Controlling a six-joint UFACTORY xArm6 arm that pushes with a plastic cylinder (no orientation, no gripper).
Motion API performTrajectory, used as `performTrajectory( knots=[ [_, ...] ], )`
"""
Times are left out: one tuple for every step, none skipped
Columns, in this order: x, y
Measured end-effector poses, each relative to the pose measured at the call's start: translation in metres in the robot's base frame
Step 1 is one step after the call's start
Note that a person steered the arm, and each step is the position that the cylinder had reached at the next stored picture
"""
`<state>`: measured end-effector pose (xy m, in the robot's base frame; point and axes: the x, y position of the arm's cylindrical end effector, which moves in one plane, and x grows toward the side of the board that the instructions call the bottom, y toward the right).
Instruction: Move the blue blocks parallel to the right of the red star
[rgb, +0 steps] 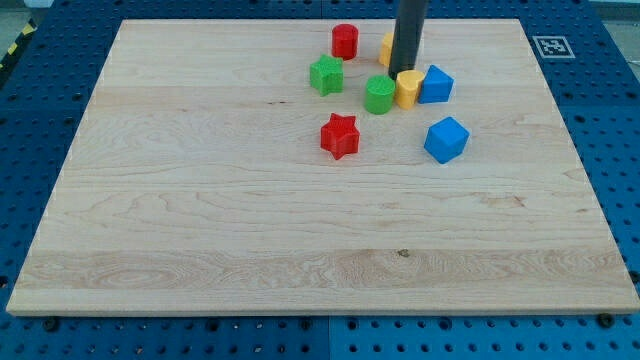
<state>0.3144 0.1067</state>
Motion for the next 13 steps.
performTrajectory(
  knots=[
    [0.0,-0.025],
    [-0.002,-0.05],
    [-0.011,-0.033],
    [-0.003,0.009],
    [-0.004,0.036],
    [0.035,0.07],
    [0.074,0.096],
    [0.087,0.097],
    [0.055,0.095],
    [0.035,0.082],
    [0.037,0.062],
    [0.066,0.061],
    [0.101,0.061]
  ],
)
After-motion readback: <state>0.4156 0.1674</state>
